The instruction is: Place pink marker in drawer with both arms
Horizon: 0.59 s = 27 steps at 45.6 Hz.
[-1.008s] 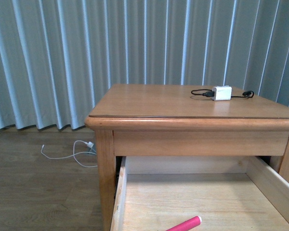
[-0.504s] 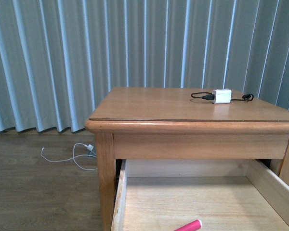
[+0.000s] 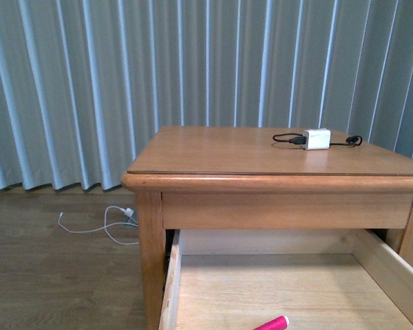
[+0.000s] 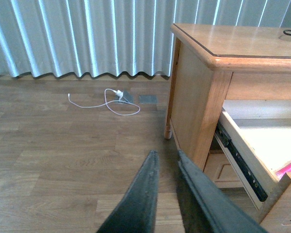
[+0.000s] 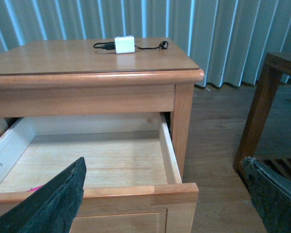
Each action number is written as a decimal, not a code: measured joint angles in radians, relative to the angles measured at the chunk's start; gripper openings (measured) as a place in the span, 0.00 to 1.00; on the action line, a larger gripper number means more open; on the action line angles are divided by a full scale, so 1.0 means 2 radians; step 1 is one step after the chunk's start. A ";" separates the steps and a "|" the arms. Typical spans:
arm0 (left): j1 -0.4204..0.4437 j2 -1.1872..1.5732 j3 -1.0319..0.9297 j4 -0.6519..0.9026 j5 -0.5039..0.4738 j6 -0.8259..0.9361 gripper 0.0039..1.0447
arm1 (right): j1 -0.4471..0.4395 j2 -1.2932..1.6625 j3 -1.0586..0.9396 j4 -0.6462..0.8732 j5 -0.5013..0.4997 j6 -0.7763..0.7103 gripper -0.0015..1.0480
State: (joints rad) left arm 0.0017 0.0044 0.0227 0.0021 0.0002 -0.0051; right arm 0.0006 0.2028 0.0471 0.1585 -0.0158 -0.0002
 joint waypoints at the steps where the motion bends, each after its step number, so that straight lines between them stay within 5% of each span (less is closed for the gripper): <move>1: 0.000 0.000 0.000 0.000 0.000 0.000 0.25 | 0.001 0.000 0.000 -0.003 -0.010 -0.003 0.92; 10: 0.000 0.000 0.000 0.000 0.000 0.000 0.61 | 0.042 0.070 0.012 -0.138 -0.044 -0.012 0.92; 20: 0.000 0.000 0.000 0.000 0.000 0.001 0.96 | 0.072 0.240 0.050 -0.123 -0.071 0.014 0.92; 27: 0.000 0.000 0.000 0.000 0.000 0.001 0.94 | 0.092 0.373 0.085 -0.049 -0.051 0.030 0.92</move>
State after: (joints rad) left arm 0.0017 0.0044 0.0227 0.0017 0.0002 -0.0040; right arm 0.1852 0.9478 0.2180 0.0601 -0.1169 0.0597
